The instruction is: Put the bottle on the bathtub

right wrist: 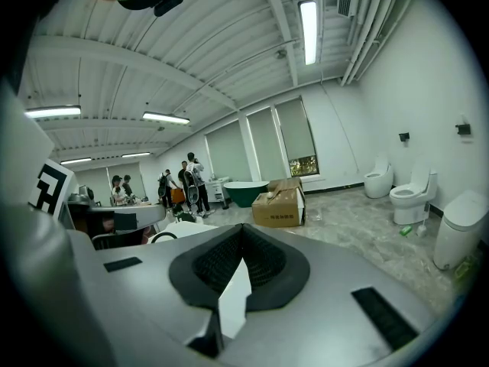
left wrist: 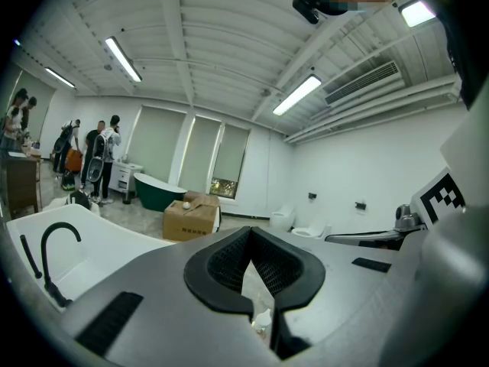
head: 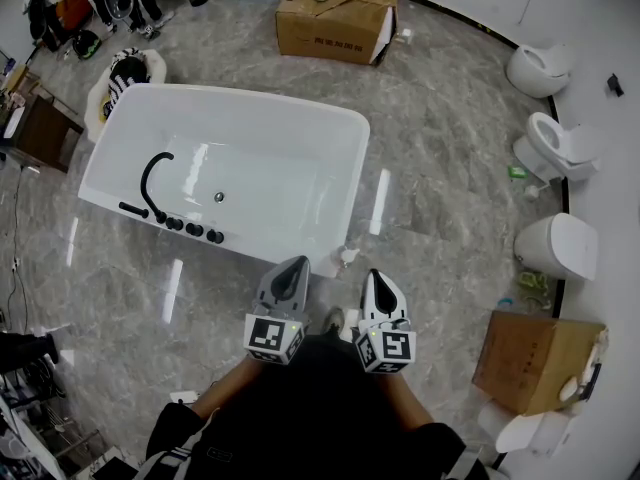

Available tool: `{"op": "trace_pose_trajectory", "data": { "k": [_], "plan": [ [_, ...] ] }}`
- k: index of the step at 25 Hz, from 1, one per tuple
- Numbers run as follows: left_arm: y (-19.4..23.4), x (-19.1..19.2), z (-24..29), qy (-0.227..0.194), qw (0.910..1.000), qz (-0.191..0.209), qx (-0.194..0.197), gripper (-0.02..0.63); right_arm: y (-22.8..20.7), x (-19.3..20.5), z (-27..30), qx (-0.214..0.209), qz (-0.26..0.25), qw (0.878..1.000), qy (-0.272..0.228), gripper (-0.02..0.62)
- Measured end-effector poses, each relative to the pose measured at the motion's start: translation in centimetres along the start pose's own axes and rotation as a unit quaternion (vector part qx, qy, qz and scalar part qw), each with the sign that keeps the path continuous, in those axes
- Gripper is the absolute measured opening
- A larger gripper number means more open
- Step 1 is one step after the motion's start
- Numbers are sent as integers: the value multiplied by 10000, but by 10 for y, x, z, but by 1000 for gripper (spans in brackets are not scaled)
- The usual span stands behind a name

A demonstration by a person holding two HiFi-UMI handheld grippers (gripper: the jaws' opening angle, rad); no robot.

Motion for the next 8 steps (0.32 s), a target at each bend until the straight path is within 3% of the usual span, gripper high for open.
{"op": "trace_pose_trajectory", "data": {
  "k": [8],
  "plan": [
    [-1, -3, -3, 4, 10000, 7, 25, 15, 2, -2, -3, 9, -38, 10000, 15, 9]
  ]
}}
Point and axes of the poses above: the fingertips, and each gripper's own axes: z forward along the fingers, y to its left, x out of its underside, the point moved 7 cm from there along -z, backward along the fingers, and after that the axes turned 2 degrees about -x, right-handed, at the moved point
